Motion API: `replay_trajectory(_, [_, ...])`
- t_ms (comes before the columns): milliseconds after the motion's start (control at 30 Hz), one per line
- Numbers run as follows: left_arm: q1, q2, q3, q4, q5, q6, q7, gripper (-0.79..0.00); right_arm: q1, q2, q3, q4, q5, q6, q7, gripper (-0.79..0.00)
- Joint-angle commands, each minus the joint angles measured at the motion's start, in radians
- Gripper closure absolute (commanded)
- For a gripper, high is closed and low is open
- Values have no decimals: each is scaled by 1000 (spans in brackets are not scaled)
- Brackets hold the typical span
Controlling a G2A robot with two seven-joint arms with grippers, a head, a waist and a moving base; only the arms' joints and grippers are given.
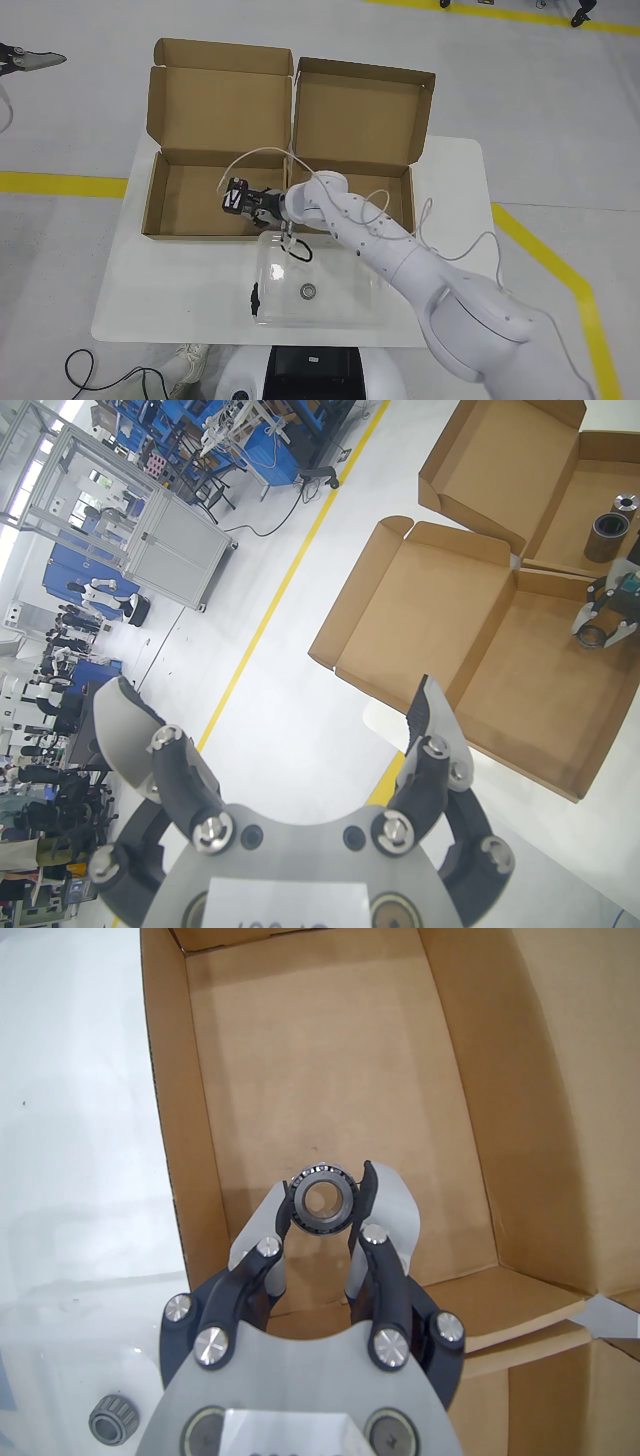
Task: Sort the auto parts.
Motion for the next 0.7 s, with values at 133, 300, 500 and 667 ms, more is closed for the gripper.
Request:
replay_trajectory(133, [0, 0, 0, 0, 0, 0, 0, -785, 9, -15, 7, 24, -13, -7, -13, -265])
replay_trajectory(300, [0, 0, 0, 0, 0, 0, 0, -785, 7, -17, 15, 8, -34, -16, -37, -268])
replay_trajectory(500, [0, 0, 0, 0, 0, 0, 0, -785, -20, 7, 38, -77, -88, -11, -90, -274])
replay_trajectory(667, [0, 0, 0, 0, 0, 0, 0, -785, -83, 52, 78, -221, -140, 7, -90, -280])
